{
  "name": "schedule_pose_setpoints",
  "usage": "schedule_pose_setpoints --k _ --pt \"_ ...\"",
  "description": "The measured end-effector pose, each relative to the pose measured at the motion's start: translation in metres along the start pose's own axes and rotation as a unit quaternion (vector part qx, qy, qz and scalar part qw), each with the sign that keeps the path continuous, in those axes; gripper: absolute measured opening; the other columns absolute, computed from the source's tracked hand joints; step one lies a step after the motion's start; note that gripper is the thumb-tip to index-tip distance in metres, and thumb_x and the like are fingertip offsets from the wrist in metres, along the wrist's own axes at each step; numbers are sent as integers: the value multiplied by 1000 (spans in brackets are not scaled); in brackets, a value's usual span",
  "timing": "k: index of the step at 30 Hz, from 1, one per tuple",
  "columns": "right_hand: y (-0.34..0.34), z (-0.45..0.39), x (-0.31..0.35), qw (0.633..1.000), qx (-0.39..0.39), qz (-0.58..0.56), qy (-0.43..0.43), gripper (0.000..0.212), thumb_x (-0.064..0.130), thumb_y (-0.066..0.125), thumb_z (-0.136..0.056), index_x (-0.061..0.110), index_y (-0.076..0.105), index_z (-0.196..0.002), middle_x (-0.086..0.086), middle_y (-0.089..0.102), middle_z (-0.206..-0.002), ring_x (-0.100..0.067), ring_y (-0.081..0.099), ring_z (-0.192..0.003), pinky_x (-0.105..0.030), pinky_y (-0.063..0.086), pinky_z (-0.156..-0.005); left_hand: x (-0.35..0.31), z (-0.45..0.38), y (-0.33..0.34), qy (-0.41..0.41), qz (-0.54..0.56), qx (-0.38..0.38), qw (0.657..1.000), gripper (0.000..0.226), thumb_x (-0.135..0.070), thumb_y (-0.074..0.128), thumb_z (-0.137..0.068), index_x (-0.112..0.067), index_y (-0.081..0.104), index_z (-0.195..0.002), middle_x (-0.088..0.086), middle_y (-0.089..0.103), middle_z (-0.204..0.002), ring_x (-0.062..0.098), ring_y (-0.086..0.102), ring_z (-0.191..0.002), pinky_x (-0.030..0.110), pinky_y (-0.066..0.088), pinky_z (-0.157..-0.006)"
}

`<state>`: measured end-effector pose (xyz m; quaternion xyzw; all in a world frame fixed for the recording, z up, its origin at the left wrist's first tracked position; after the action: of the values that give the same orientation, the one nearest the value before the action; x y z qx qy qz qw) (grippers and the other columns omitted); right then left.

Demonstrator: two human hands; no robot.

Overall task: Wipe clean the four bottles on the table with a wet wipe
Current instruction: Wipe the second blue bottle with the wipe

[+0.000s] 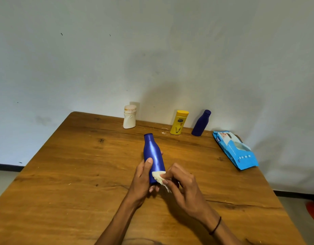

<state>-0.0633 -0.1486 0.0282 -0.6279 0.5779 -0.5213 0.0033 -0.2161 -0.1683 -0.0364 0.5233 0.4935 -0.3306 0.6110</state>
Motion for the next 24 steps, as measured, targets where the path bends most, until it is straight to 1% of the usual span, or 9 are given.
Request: schedule_pose_setpoints --k 2,5,9,11,13,17,19,21,24 --pt "-2 1 1 1000 -7 6 -4 8 12 63 -104 10 65 -96 4 55 -92 -17 54 -79 -37 45 -63 0 0 0 -2 10 -11 1000 56 -67 49 -97 -25 65 -131 16 61 -72 21 48 -44 23 38 -35" --pt "-2 1 -2 998 -55 -2 18 8 13 63 -103 12 65 -96 4 57 -89 -17 56 -77 -37 45 -63 -2 0 3 5 40 -21 999 53 -56 46 -101 -15 62 -131 13 62 -69 16 49 -40 22 38 -35" --pt "14 6 -3 976 -171 -69 111 8 13 62 -105 18 61 -99 1 67 -79 -20 69 -68 -46 54 -59 1 -1 7 0 38 -41 998 60 -62 61 -94 -3 59 -106 19 58 -61 17 47 -37 22 31 -32" --pt "25 9 -2 953 -232 -106 166 7 14 61 -106 17 59 -99 -8 68 -73 -22 69 -58 -50 54 -52 3 -2 9 -5 18 -46 999 63 -65 64 -89 -5 56 -104 17 58 -60 18 46 -36 22 30 -32" --pt "32 10 -1 929 -291 -98 208 9 16 63 -104 18 59 -96 -9 67 -72 -23 65 -53 -49 51 -48 5 -2 9 0 3 -57 998 65 -67 62 -89 -4 54 -104 14 56 -59 18 44 -35 23 31 -34" --pt "50 8 -12 854 -366 -198 313 14 13 63 -103 19 57 -91 -10 69 -71 -29 62 -48 -41 51 -45 7 1 9 28 -30 -82 996 69 -67 53 -94 0 52 -109 10 60 -61 18 47 -39 25 36 -37" --pt "55 6 -16 826 -376 -234 349 12 14 64 -103 19 59 -92 -17 71 -77 -31 61 -49 -44 52 -50 8 2 10 32 -27 -93 995 67 -68 52 -94 -4 55 -114 12 63 -67 16 48 -41 25 38 -38" --pt "55 4 -18 802 -375 -270 379 6 13 63 -103 11 61 -98 -18 72 -78 -26 61 -50 -40 52 -50 11 1 10 31 -5 -100 994 63 -67 53 -95 -8 55 -117 15 63 -74 15 52 -47 25 42 -42" --pt "56 1 -18 759 -358 -341 424 8 5 57 -105 0 58 -100 -9 63 -59 -14 50 -41 -27 40 -39 14 1 11 20 20 -113 993 55 -65 49 -102 -14 54 -122 18 67 -84 24 62 -61 32 50 -50"
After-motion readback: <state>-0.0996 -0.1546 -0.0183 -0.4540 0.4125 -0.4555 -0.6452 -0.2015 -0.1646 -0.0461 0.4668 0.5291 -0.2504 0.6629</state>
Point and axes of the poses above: each hand's wrist, its own z-axis away from the middle knuckle, its own y-axis out of the palm, x = y × z, the point moved 4 cm from there along -z, towards the middle knuckle
